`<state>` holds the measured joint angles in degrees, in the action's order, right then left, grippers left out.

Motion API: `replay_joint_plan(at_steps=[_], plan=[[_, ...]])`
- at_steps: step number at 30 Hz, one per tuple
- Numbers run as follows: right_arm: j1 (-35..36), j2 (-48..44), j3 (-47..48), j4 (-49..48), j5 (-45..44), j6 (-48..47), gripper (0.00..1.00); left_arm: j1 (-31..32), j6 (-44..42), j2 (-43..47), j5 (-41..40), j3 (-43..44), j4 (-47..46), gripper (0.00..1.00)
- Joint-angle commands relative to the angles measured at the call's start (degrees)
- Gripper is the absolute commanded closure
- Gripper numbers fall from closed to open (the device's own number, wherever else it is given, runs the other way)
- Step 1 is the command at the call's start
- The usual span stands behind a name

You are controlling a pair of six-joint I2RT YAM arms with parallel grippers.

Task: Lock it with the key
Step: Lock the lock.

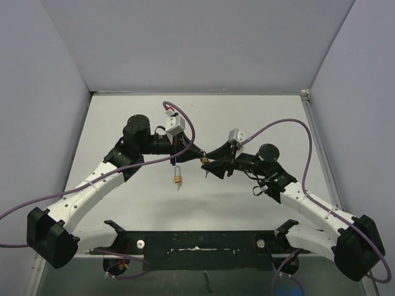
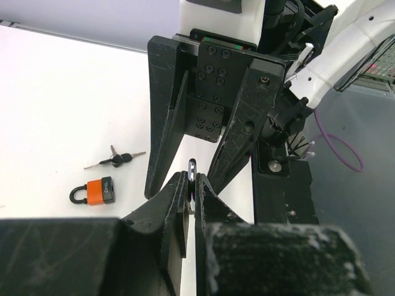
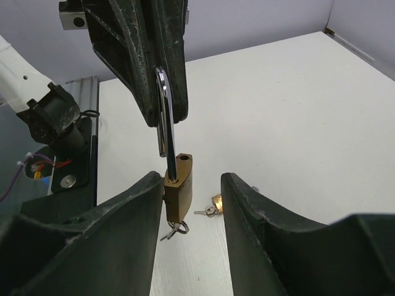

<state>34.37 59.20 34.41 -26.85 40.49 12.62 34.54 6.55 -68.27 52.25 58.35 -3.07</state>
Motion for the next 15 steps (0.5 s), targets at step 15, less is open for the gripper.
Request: replay_joint_plan(at_steps=[15], plan=[[1.08, 1.85, 2.63, -5.03, -0.61, 1.22, 0.60, 0.34, -0.48, 2.18, -1.63, 1.69, -3.08, 1.00]])
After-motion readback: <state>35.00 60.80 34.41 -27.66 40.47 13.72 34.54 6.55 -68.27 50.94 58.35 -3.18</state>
